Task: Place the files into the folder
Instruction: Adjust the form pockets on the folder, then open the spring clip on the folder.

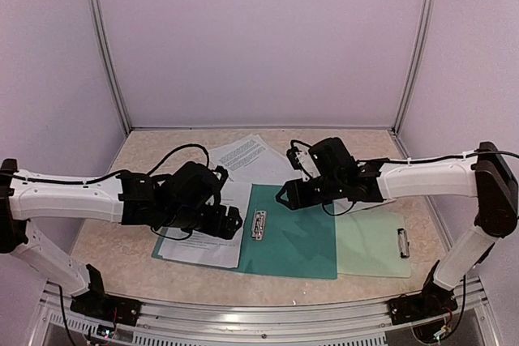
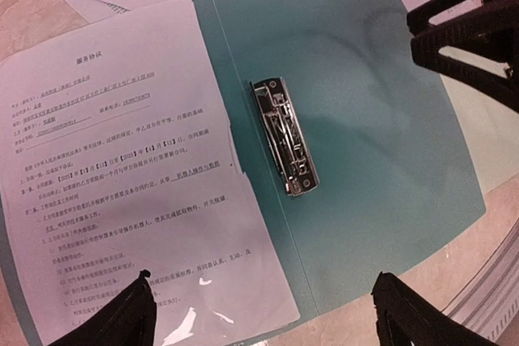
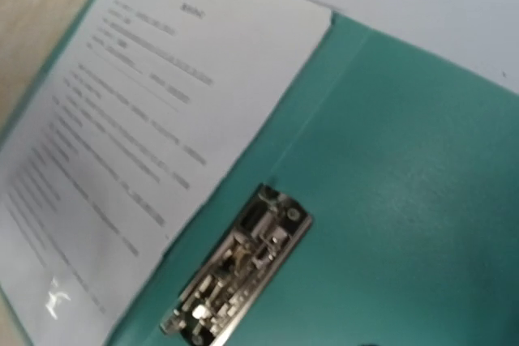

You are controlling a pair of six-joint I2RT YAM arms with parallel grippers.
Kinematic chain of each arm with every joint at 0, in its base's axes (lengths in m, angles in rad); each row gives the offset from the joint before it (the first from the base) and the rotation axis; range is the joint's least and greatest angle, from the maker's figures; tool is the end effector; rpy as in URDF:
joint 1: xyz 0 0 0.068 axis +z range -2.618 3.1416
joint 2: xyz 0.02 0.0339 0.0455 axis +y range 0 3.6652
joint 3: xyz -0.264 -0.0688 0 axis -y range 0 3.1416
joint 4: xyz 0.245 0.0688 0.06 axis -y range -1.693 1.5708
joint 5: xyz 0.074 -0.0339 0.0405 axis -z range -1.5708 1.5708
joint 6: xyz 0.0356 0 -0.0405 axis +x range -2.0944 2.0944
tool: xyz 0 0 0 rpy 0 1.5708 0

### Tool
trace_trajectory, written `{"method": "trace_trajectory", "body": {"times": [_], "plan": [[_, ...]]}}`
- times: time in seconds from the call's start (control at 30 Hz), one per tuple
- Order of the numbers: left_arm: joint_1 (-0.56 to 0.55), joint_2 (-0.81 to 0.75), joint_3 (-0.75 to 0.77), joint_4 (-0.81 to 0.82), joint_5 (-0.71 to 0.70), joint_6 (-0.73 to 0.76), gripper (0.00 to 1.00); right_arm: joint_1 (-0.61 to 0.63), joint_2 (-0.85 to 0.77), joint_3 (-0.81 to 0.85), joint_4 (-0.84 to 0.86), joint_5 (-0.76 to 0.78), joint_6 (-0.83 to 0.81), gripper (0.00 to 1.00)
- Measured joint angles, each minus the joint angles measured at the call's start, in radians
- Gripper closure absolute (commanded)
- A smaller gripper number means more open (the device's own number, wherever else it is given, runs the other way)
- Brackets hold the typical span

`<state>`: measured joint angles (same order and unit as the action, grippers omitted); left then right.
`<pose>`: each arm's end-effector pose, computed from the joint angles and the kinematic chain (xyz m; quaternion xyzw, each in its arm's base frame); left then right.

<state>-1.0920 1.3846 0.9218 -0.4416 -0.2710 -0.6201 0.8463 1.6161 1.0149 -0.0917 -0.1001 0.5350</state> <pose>0.1393 -0.2478 0.2321 0.1759 0.9207 -0.1611 0.3088 0.2307 0.2660 0.2182 -0.1612 0.8898 0.3053 0.2983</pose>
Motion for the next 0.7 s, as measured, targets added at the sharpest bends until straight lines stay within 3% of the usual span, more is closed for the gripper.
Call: {"method": "trace_trajectory", "body": {"times": [0.2,0.33,0.43,0.7], "plan": [[0.111,0.146,0.084,0.056,0.130,0.014,0.31,0.002,0.005,-0.039,0.030,-0.037,-0.013,0.69],[0.181,0.190,0.083,0.061,0.227,0.016,0.43,0.010,0.015,-0.080,0.082,-0.071,-0.003,0.68],[0.236,0.194,0.080,0.093,0.318,0.022,0.45,0.018,0.045,-0.074,0.099,-0.080,-0.010,0.65],[0.254,0.190,-0.060,0.209,0.445,0.000,0.54,0.006,0.255,0.151,0.090,-0.103,-0.097,0.64]]}}
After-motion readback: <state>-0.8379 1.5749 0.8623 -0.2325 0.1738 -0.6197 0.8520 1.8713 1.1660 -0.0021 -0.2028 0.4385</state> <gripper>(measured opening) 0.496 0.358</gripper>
